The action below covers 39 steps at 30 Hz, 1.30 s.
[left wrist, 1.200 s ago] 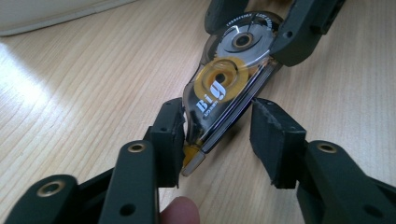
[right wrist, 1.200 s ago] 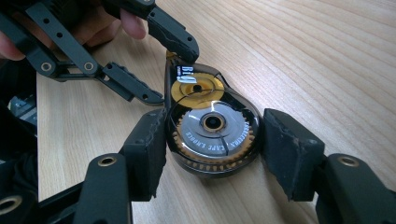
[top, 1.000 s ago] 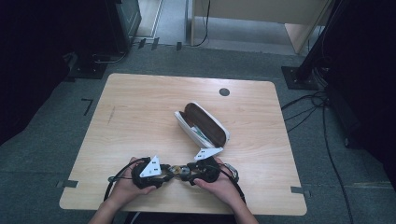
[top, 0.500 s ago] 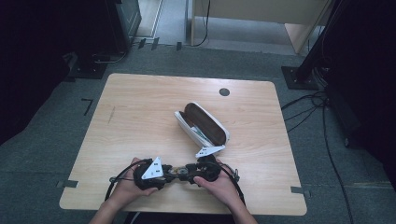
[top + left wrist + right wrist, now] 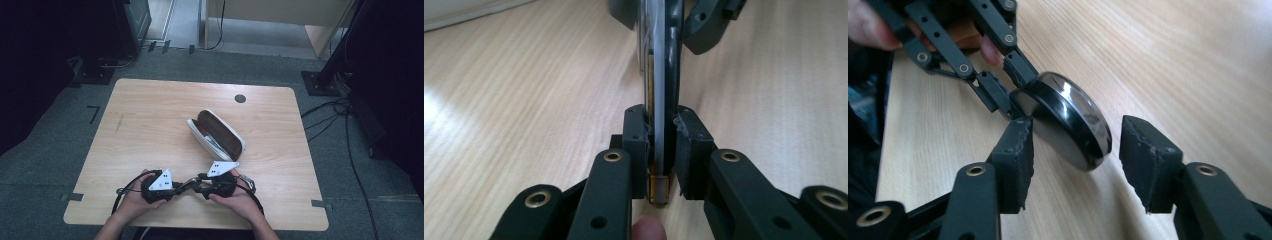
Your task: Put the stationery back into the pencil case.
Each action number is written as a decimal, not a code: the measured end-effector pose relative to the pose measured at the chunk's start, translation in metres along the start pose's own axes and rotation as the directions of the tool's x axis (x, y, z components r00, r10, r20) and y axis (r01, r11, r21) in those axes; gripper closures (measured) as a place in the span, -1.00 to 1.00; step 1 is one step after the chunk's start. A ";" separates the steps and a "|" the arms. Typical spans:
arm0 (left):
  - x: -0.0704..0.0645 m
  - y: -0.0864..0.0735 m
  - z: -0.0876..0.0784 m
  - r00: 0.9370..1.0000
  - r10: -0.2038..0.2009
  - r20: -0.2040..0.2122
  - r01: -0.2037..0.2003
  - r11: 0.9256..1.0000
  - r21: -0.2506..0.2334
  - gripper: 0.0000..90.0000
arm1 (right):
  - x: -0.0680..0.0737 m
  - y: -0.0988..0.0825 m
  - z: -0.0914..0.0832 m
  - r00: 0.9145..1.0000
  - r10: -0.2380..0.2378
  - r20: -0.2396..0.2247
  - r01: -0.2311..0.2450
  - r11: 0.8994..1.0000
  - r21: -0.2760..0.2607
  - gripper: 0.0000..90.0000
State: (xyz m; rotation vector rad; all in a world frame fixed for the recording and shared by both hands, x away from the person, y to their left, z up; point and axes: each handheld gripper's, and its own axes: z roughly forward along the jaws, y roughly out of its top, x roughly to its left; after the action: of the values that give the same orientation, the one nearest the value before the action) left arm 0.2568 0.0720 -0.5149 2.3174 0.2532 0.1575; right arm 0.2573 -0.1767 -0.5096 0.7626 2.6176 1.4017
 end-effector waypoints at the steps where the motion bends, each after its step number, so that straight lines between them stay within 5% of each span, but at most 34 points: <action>1: 0.000 0.000 0.000 1.000 0.000 0.006 0.000 1.000 -0.001 0.75 | 0.002 0.000 0.000 1.000 -0.030 0.000 0.030 1.000 -0.008 0.08; 4: 0.001 -0.001 0.000 1.000 -0.005 0.021 0.005 1.000 -0.004 0.75 | 0.007 0.000 0.001 0.995 -0.095 -0.015 0.094 0.995 -0.032 0.14; 7: 0.002 -0.001 0.000 0.999 -0.018 0.030 0.018 1.000 -0.008 0.74 | 0.010 0.000 0.002 0.987 -0.158 0.017 0.159 0.987 -0.033 0.24; 17: 0.005 -0.003 0.000 0.998 -0.058 -0.001 0.058 0.998 -0.011 0.32 | 0.012 0.000 -0.003 0.987 -0.143 -0.071 0.144 0.990 0.005 0.64; 23: 0.009 -0.004 -0.002 0.993 -0.106 -0.057 0.106 0.994 0.005 0.04 | 0.014 0.002 -0.004 0.989 -0.149 -0.021 0.149 0.989 0.019 0.65; 28: 0.014 -0.007 -0.009 0.973 -0.184 -0.138 0.182 0.983 -0.025 -0.40 | 0.010 0.004 -0.009 0.993 -0.116 0.011 0.116 0.993 0.006 0.65; 33: 0.020 -0.013 -0.017 0.939 -0.265 -0.219 0.260 0.964 -0.053 -0.71 | 0.010 0.011 -0.019 0.994 -0.093 0.050 0.095 0.995 -0.036 0.65; 39: 0.024 -0.018 -0.023 0.906 -0.313 -0.284 0.309 0.949 -0.060 -1.00 | 0.012 0.023 -0.036 0.993 -0.076 0.094 0.085 0.991 -0.101 0.65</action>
State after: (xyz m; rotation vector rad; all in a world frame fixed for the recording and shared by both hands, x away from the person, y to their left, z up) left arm 0.2734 0.1056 -0.5113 2.2005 0.7634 0.3379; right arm 0.2453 -0.1883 -0.4680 0.6823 2.4569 1.4338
